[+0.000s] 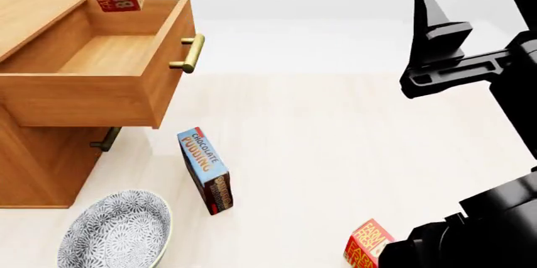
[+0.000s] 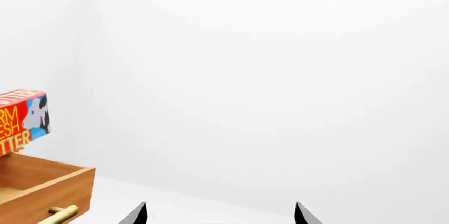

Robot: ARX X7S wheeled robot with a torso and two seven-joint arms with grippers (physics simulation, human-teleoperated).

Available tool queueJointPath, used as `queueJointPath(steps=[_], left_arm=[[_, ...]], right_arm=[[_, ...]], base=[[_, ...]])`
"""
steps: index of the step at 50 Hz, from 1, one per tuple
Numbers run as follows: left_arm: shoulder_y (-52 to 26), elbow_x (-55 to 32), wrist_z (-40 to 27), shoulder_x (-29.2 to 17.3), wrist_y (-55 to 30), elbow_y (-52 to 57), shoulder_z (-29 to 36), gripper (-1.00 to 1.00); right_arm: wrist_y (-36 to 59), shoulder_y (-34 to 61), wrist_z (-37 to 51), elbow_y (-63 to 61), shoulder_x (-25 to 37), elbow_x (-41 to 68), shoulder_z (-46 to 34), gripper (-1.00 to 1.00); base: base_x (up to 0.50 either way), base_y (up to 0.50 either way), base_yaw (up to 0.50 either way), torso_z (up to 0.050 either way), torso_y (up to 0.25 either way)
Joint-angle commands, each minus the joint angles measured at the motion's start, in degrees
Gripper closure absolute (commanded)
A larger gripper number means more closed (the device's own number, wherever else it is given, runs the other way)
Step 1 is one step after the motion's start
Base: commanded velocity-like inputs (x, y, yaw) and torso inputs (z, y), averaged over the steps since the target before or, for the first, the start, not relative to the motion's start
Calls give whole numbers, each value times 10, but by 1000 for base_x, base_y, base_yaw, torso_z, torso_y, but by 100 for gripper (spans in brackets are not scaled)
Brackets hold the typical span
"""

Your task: Put the butter at the front in the top drawer of the cabinet and close it.

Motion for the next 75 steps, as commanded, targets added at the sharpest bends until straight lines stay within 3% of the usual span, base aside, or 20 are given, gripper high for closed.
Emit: queueJointPath(steps=[1, 6, 14, 32, 75], left_arm=[[-26, 271, 66, 53, 33, -144, -188, 100], [-16, 431, 43, 61, 20, -144, -338, 100], [3, 512, 9, 66, 15, -144, -396, 100], [45, 518, 2, 84, 35, -144, -415, 100], [85, 519, -8, 88, 68, -144, -425, 100]], right_arm=[[2, -8, -23, -6, -6, -15, -6, -100], [4, -5, -55, -2, -8, -47, -8, -100], [5, -24, -29, -14, -8, -7, -3, -100], [6, -56, 11, -40, -9, 54, 11, -100], [6, -65, -50, -54, -9, 13, 35, -100]], base=[[0, 0, 0, 0, 0], [0, 0, 0, 0, 2], [0, 0, 0, 0, 0], [0, 0, 0, 1, 1], [0, 0, 0, 0, 1]])
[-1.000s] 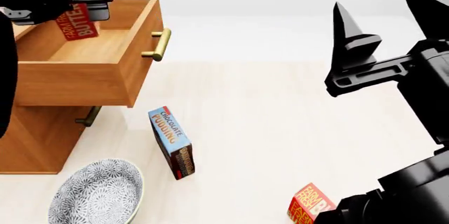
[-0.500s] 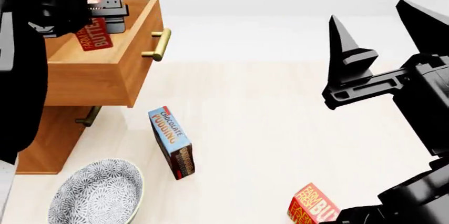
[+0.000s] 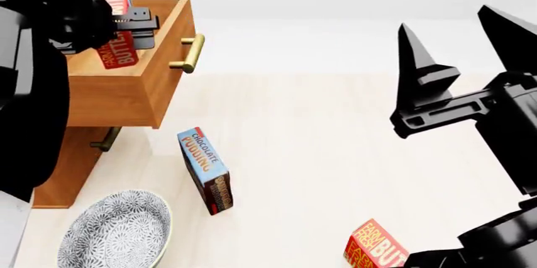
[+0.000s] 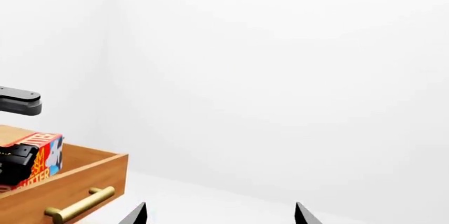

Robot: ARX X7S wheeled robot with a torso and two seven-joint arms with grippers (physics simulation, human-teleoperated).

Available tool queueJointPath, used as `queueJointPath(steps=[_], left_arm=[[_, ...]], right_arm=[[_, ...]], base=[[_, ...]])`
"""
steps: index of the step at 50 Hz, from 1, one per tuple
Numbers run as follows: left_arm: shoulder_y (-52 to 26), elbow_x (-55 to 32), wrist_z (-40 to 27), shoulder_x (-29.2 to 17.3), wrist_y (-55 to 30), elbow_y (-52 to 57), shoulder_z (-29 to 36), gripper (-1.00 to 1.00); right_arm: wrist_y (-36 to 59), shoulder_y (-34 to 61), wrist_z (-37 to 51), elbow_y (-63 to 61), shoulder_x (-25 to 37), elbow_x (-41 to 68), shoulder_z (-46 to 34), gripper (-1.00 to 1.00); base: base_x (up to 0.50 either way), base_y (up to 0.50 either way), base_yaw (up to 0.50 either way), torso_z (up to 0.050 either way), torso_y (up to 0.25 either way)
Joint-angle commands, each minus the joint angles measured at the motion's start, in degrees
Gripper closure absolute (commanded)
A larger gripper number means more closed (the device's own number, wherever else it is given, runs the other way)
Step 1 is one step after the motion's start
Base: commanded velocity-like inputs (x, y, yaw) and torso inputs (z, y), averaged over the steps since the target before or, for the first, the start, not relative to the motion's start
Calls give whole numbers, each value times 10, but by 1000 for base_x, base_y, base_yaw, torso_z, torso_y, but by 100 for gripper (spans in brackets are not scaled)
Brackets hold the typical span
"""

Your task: Put the butter at the front in the top drawer of the cabinet and close it.

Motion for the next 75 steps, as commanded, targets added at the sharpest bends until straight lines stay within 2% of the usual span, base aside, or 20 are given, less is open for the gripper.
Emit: queueJointPath(steps=[1, 35, 75], left_arm=[[-8, 4, -11, -1, 7, 0, 0, 100], [-1, 4, -42, -15, 10, 0, -19, 100], [7, 3, -20, -15, 14, 0, -9, 100]], right_arm=[[0, 1, -19, -1, 0, -16, 4, -100], [0, -6, -29, -9, 0, -18, 10, -100], [0, -16, -37, -19, 0, -18, 19, -100]], base=[[0, 0, 0, 0, 10], [0, 0, 0, 1, 1], [0, 0, 0, 0, 1]])
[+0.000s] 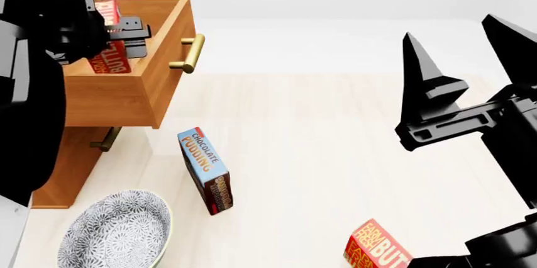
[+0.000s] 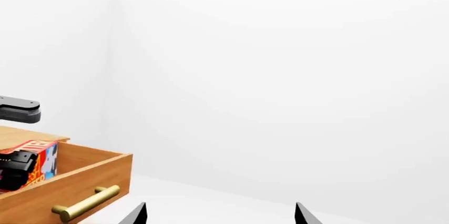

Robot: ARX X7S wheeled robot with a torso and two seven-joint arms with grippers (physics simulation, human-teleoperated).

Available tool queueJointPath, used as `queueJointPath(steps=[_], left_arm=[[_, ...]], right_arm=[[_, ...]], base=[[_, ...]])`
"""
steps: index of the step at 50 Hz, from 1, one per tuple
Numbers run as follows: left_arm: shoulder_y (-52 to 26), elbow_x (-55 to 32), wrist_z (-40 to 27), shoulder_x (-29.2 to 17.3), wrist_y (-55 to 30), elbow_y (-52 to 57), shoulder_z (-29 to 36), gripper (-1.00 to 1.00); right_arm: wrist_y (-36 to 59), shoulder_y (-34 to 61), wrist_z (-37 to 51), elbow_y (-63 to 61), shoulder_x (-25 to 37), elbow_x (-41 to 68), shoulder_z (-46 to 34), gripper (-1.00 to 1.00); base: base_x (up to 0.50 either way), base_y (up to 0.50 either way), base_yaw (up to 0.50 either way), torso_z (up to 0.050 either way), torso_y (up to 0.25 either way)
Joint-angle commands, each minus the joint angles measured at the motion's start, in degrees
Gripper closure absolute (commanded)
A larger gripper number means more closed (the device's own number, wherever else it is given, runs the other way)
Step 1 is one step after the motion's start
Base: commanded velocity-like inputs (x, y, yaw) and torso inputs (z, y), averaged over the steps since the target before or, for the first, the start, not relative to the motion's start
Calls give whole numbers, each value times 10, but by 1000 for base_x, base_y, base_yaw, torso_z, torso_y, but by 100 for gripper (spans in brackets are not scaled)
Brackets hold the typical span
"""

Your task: Put the butter at the front in the top drawer of the cabinet and close it.

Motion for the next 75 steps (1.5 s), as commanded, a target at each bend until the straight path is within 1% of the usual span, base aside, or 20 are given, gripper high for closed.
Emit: queueJointPath(steps=[1, 2, 3, 20, 30, 37, 45, 52, 58, 59, 61, 62, 64, 67, 71, 72, 73, 75], left_arm=[[-13, 1, 7, 1, 6, 0, 5, 100], [-13, 1, 9, 1, 7, 0, 4, 100], [-14, 2, 18, 2, 6, 0, 8, -100], [-27, 3, 34, 8, -4, 0, 12, -100], [-40, 6, 52, 12, 24, 0, 35, -100], [-52, 8, 98, 24, 50, 0, 72, -100], [-61, 9, 178, 50, 103, 0, 121, -100], [-58, 2, 227, 73, 141, 0, 135, -100], [-53, -9, 268, 101, 135, 9, 143, -100], [-38, -17, 273, 101, 106, 50, 143, -100], [29, -31, 280, 95, 0, 222, 147, -100], [52, -38, 281, 94, -39, 289, 148, -100], [87, -52, 281, 95, -103, 386, 148, -100], [116, -74, 265, 101, -172, 460, 131, -100], [152, -121, 250, 101, -248, 553, 133, -100], [155, -169, 222, 93, -249, 557, 143, -100], [157, -250, 164, 78, -249, 561, 153, -100], [164, -421, 21, 46, -249, 570, 174, -100]], right_arm=[[0, -3, 1, -2, 0, 3, 3, -100], [0, -2, -1, -1, 0, 2, 3, -100], [0, -1, -3, -1, 0, 0, 3, -100], [0, -4, -10, -5, 0, -3, 6, -100], [0, -1, -12, -3, 0, -1, 6, -100], [0, -5, -5, -6, 0, 12, 11, -100], [0, -12, 22, -13, 0, 45, 14, -100], [0, -16, 51, -14, 0, 77, 16, -100], [0, -28, 94, -24, 0, 127, 21, -100], [0, -29, 98, -25, 0, 131, 21, -100], [0, -32, 104, -28, 0, 138, 23, -100], [0, -33, 106, -29, 0, 141, 23, -100], [0, -34, 106, -30, 0, 142, 24, -100], [0, -35, 101, -31, 0, 135, 25, -100], [0, -41, 113, -36, 0, 150, 28, -100], [0, -41, 115, -36, 0, 153, 29, -100], [0, -41, 116, -36, 0, 155, 29, -100], [0, -42, 119, -36, 0, 158, 30, -100]], base=[[0, 0, 0, 0, 10], [0, 0, 0, 0, 0], [0, 0, 0, 0, 0], [0, 0, 0, 0, 0], [0, 0, 0, 0, 0], [0, 0, 0, 0, 0], [0, 0, 0, 0, 0], [0, 0, 0, 0, 0], [0, 0, 0, 0, 0], [0, 0, 0, 0, 0], [0, 0, 0, 0, 0], [0, 0, 0, 0, 0], [0, 0, 0, 0, 0], [0, 0, 0, 0, 0], [0, 0, 0, 0, 0], [0, 0, 0, 0, 0], [0, 0, 0, 0, 0], [0, 0, 0, 0, 0]])
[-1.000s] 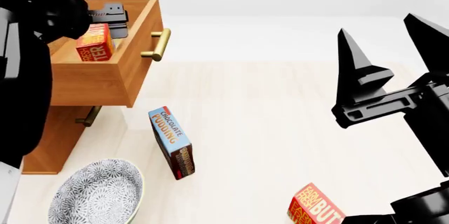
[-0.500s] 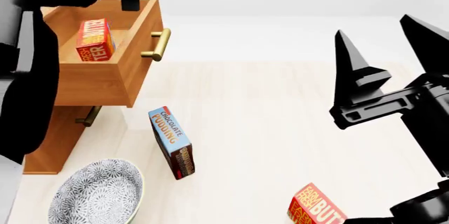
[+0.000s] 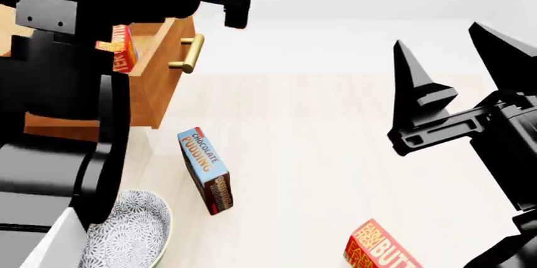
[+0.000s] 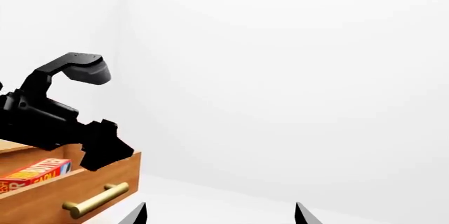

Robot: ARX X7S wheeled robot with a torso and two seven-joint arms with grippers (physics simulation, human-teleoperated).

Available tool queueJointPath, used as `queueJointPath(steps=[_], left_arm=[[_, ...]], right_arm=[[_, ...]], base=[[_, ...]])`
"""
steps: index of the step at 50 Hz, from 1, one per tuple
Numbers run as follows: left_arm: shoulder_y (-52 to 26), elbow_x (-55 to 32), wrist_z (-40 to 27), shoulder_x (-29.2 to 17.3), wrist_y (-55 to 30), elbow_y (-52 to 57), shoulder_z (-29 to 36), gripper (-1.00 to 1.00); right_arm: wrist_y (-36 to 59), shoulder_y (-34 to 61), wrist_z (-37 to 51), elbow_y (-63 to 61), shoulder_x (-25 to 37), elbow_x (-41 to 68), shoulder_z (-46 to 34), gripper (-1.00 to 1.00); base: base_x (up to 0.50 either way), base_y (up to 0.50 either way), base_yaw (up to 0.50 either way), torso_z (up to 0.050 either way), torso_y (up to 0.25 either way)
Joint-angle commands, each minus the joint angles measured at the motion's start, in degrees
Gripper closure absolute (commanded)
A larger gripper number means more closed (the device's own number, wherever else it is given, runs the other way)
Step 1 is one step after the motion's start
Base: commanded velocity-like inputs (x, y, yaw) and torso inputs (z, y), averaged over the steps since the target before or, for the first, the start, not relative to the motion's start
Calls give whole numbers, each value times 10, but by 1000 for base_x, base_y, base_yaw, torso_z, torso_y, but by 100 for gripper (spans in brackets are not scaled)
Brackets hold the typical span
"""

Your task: Put the butter at the front in the top drawer of the cabinet and close it.

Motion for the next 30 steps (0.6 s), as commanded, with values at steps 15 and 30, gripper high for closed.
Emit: queueJointPath(steps=[15, 30], left_arm=[[139, -580, -393, -96, -90, 193, 100, -100], [145, -478, -364, -123, -26, 110, 204, -100]], right_arm=[[0, -16, 68, -12, 0, 90, 18, -100], [0, -18, 75, -14, 0, 102, 18, -100]], base=[[0, 0, 0, 0, 0], [0, 0, 0, 0, 0]])
